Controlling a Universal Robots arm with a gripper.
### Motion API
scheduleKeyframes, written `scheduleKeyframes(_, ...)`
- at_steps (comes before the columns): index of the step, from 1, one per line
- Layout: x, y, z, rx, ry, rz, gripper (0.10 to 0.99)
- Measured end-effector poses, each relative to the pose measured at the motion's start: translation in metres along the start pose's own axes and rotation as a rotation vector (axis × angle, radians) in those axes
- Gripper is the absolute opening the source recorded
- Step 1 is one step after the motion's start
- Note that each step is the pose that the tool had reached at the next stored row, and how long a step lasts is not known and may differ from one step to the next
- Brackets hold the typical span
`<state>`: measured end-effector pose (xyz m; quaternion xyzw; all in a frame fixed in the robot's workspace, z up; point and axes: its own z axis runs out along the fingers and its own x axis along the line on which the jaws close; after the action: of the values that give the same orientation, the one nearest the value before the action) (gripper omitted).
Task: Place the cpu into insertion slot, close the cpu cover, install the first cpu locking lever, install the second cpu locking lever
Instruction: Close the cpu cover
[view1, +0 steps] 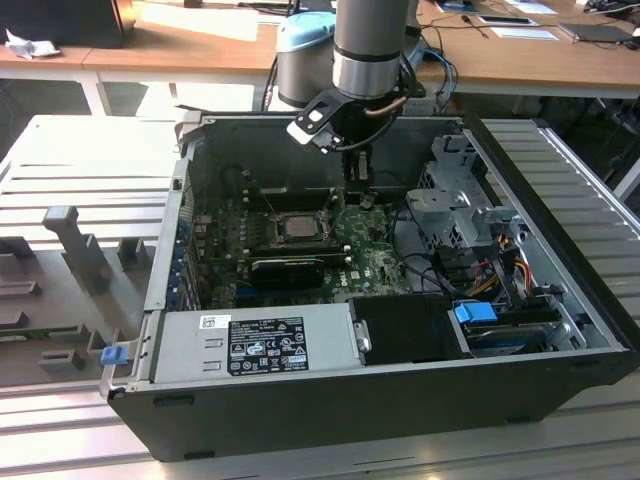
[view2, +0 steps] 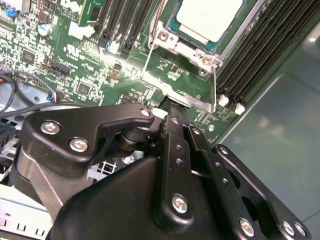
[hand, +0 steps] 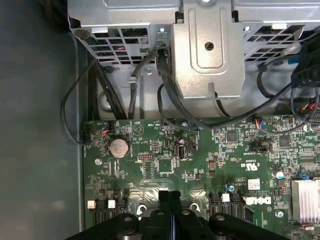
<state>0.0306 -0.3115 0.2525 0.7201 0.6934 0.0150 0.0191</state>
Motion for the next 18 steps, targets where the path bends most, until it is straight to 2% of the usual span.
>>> scheduleKeyframes(4, -0.0002, -0.0057, -0.0001, 0.0, 0.0, 0.0, 0.106)
scheduleKeyframes(18, -0.0007, -0.0186, 0.0, 0.0, -0.0001, 0.0, 0.106)
